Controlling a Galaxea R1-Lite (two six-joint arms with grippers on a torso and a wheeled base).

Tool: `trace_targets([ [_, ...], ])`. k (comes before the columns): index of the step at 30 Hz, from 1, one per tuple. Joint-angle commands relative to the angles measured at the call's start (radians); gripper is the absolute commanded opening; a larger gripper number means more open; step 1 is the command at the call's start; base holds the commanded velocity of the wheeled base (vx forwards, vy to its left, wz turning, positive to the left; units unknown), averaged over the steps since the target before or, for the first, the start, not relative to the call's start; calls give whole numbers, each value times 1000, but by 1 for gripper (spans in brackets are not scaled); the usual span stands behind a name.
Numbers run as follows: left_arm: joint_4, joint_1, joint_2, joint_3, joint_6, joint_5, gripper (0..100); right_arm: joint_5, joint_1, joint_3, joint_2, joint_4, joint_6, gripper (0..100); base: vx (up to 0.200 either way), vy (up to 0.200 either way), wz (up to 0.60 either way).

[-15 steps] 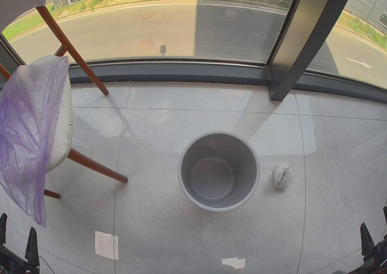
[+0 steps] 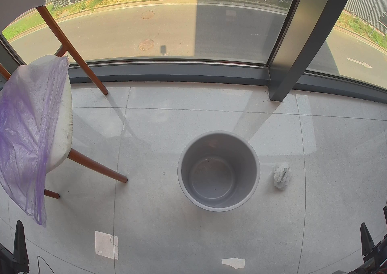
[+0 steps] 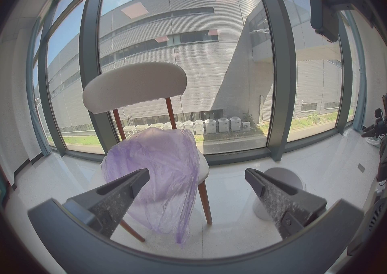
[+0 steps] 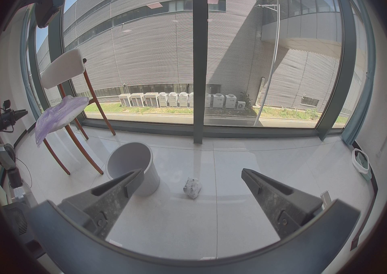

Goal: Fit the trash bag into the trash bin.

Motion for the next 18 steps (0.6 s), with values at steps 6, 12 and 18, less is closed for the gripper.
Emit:
trace_targets([
  [6,356,1,-16,-253,3,-4,100,1,0,16,-16,0,0,100,0,0,0],
  [12,424,-2,76,-365,4,-6,100,1,0,16,-16,0,0,100,0,0,0],
  [18,387,-2,255,-419,15,-3,100,-1,0,16,-16,0,0,100,0,0,0],
])
